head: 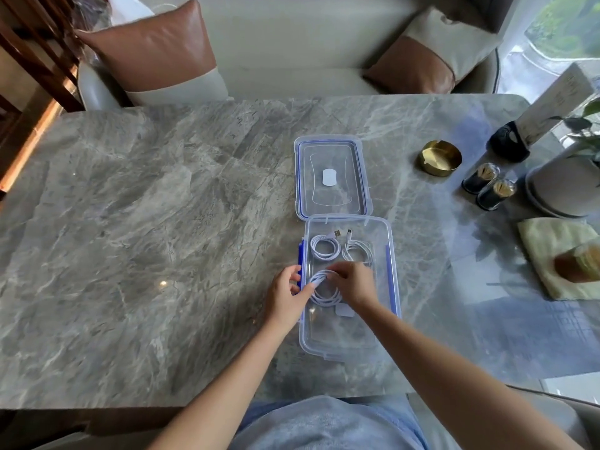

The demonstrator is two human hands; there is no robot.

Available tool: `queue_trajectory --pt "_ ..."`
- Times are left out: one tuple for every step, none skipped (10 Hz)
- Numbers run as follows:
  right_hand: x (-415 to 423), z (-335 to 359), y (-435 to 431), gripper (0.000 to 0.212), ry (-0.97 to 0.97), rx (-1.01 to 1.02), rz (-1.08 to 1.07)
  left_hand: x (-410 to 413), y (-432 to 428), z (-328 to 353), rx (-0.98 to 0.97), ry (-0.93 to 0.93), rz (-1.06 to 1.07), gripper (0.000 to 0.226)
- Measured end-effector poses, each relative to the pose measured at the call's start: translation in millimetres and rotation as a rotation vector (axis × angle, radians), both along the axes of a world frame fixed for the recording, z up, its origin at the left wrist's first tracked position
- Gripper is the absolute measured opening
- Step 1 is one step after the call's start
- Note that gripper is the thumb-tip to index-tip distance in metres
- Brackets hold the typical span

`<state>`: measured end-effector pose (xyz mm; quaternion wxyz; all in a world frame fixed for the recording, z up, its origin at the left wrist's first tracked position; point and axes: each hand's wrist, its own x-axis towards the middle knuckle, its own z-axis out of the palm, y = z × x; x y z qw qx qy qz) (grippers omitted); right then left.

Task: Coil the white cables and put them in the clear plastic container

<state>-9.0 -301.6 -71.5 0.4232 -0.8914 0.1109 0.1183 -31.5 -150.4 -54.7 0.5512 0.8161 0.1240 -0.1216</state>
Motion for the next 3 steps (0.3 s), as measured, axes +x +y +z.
queue_trajectory --pt "-3.5 1.3 3.9 0.012 -0.044 -0.075 0.031 2.2 2.2 -1.6 -0.031 0.024 0.0 0.041" --pt "-7.7 0.6 7.2 0.014 -0.102 -0.106 0.015 2.2 2.6 -1.8 -0.038 0.014 -0.014 0.037" --pt "-10.0 -3.9 7.7 0.029 -0.087 -0.093 -0.015 4.5 4.7 -3.5 -0.016 -0.078 0.096 0.025"
